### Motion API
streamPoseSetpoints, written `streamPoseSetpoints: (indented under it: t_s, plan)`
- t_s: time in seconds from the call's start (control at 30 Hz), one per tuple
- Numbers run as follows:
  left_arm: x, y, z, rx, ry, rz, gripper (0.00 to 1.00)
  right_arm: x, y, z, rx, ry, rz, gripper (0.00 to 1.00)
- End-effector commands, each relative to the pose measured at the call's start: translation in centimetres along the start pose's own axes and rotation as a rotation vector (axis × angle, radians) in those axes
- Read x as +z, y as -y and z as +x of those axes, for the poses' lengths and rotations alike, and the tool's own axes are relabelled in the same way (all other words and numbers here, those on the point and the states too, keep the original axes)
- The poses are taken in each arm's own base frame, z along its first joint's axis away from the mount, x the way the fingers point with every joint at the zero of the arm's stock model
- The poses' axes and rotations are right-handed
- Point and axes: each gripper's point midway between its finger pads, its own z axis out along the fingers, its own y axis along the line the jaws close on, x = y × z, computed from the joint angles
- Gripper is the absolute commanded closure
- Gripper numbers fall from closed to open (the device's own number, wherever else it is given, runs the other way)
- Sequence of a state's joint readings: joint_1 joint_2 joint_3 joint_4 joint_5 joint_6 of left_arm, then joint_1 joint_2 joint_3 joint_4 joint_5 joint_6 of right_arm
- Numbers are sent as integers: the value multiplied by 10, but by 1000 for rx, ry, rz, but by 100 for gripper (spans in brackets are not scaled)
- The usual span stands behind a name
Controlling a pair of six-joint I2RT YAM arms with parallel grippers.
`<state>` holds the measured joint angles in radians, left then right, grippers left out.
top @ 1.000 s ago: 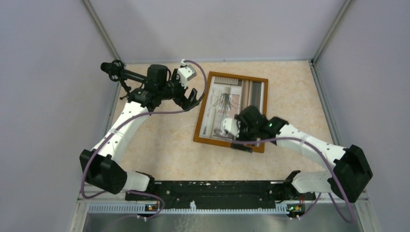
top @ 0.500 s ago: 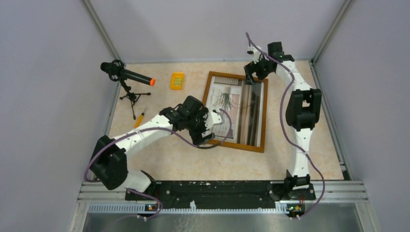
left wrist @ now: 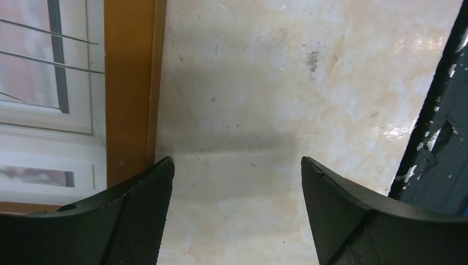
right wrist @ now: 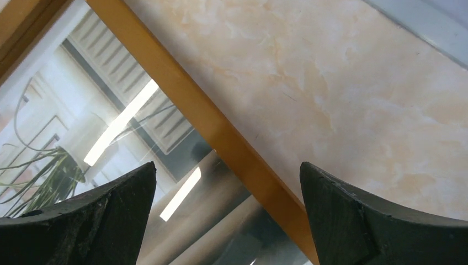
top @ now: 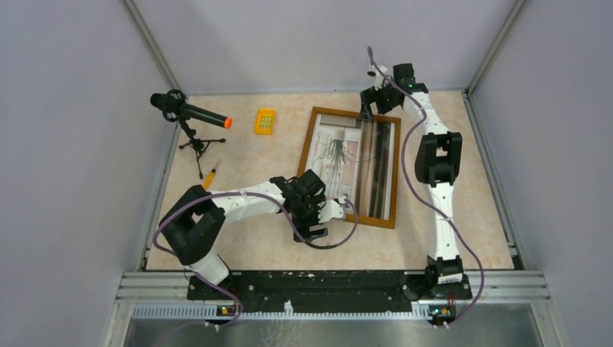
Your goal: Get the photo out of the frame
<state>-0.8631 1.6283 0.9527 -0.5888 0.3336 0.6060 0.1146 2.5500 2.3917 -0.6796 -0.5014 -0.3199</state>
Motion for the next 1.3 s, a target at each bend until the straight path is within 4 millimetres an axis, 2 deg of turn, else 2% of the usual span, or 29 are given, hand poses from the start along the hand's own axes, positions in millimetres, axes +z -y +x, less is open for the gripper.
streamPoseSetpoints:
  t_s: [0.0,0.23,0.37,0.43,0.5,0.53,0.67,0.77,0.97,1.13,1.27]
  plan:
    - [4,-19,-5,-3,2,-66,13,23,8,21,68,-13,-33,1]
    - [4,-45,5,-30,-59,-135,14,21,-1,73,202,-126,-130,5]
    - [-10,-67,8,-110,-15,-135,17,3,0,100,284,-186,-163,7]
    - [-16,-74,10,-145,3,-131,17,-7,-5,113,324,-215,-190,8]
    - [-20,-80,15,-164,4,-140,17,-16,-19,122,357,-242,-231,11]
    - [-22,-85,17,-174,3,-153,16,-27,-15,130,393,-247,-240,12]
    - [-32,-112,29,-264,22,-193,15,-56,-46,162,503,-305,-318,16]
    - [-40,-132,29,-310,53,-210,14,-82,-69,185,564,-335,-335,16]
    - [-36,-161,26,-336,22,-245,13,-128,-118,247,583,-491,-340,18]
    - [-31,-192,16,-332,15,-287,13,-159,-135,291,505,-640,-304,18]
    - [-27,-215,3,-325,25,-296,12,-178,-146,310,459,-718,-324,18]
